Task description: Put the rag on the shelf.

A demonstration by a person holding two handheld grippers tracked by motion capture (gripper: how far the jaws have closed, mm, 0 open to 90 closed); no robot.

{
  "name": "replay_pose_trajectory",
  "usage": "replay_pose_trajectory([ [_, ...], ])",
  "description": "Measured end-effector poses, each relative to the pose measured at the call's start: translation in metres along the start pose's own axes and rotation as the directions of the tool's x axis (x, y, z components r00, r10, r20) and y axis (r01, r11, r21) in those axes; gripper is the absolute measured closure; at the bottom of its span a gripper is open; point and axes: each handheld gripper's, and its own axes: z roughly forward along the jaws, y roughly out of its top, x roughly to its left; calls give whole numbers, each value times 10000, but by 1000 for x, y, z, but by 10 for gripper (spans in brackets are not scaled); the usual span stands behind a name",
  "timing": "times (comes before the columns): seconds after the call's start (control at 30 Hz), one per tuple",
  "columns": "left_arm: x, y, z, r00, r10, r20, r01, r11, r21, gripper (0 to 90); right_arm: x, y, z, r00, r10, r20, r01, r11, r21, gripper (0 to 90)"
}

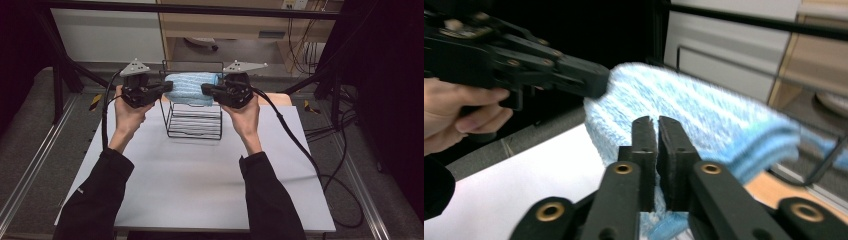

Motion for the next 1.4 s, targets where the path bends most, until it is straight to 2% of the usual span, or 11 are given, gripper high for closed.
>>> replay_pose_trajectory([
  [0.13, 0, -7, -1, 10000, 61, 21, -61, 10000, 18, 894, -5, -9, 1, 9997, 206, 128, -208, 9996, 181, 900],
  [0.33, 0, -17, 2, 9999, 136, -9, -136, 9997, 213, 894, -12, -24, 4, 9996, 157, 214, -162, 9996, 215, 899],
  [0.5, 2, -23, 9, 10000, 19, -33, -18, 9995, 302, 894, -15, -33, 7, 9994, 77, 332, -81, 9999, 137, 898],
  [0.67, 1, -24, 17, 9995, 22, -301, -13, 9996, 290, 894, -17, -38, 11, 9986, -9, 529, 13, 10000, -73, 898],
  [0.7, 1, -24, 18, 9989, 122, -449, -108, 9995, 311, 894, -17, -39, 12, 9983, -50, 577, 56, 9999, -91, 898],
  [0.9, 2, -25, 23, 9986, -47, -530, 60, 9996, 259, 893, -19, -42, 16, 9965, -149, 818, 166, 9997, -202, 895],
  [1.1, 1, -27, 16, 9994, -88, -333, 93, 9998, 153, 880, -18, -43, 14, 9973, -179, 716, 202, 9993, -312, 873],
  [1.4, 0, -22, 2, 9997, -207, -154, 206, 9997, -112, 825, -13, -38, 1, 9971, -326, 681, 375, 9967, -722, 773],
])
